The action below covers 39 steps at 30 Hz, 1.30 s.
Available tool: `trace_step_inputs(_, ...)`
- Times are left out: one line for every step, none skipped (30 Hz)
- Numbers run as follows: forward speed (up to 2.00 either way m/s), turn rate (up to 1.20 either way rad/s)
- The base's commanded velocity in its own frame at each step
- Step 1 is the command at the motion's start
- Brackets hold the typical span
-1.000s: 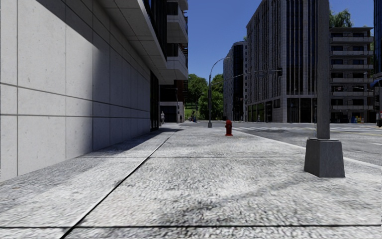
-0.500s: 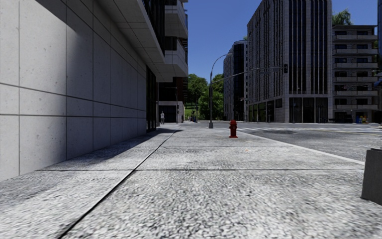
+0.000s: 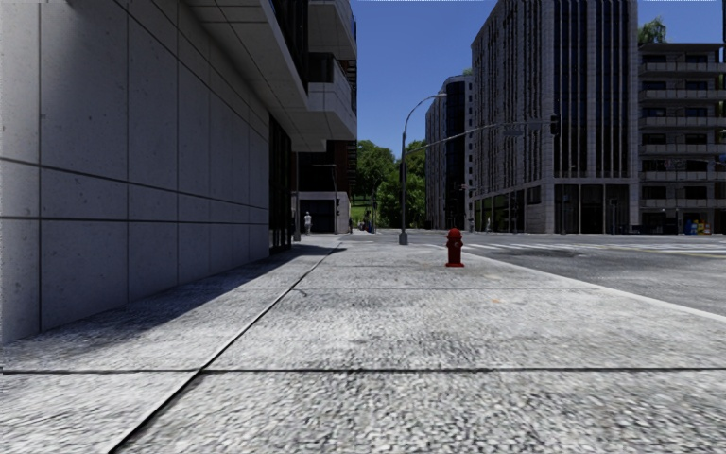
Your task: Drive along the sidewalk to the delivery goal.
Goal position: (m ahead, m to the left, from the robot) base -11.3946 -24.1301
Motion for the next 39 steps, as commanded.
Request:
trace_step_inputs(2.0, 0.0)
trace_step_inputs(2.0, 0.0)
trace_step_inputs(2.0, 0.0)
trace_step_inputs(2.0, 0.0)
trace_step_inputs(2.0, 0.0)
trace_step_inputs(2.0, 0.0)
trace_step_inputs(2.0, 0.0)
trace_step_inputs(2.0, 0.0)
trace_step_inputs(2.0, 0.0)
trace_step_inputs(2.0, 0.0)
trace_step_inputs(2.0, 0.0)
trace_step_inputs(2.0, 0.0)
trace_step_inputs(2.0, 0.0)
trace_step_inputs(2.0, 0.0)
trace_step_inputs(2.0, 0.0)
trace_step_inputs(2.0, 0.0)
trace_step_inputs(2.0, 0.0)
trace_step_inputs(2.0, 0.0)
trace_step_inputs(2.0, 0.0)
trace_step_inputs(2.0, 0.0)
trace_step_inputs(2.0, 0.0)
trace_step_inputs(2.0, 0.0)
trace_step_inputs(2.0, 0.0)
trace_step_inputs(2.0, 0.0)
trace_step_inputs(2.0, 0.0)
trace_step_inputs(2.0, 0.0)
trace_step_inputs(2.0, 0.0)
trace_step_inputs(2.0, 0.0)
trace_step_inputs(2.0, 0.0)
trace_step_inputs(2.0, 0.0)
trace_step_inputs(2.0, 0.0)
trace_step_inputs(2.0, 0.0)
trace_step_inputs(2.0, 0.0)
trace_step_inputs(2.0, 0.0)
trace_step_inputs(2.0, 0.0)
trace_step_inputs(2.0, 0.0)
trace_step_inputs(2.0, 0.0)
trace_step_inputs(2.0, 0.0)
trace_step_inputs(2.0, 0.0)
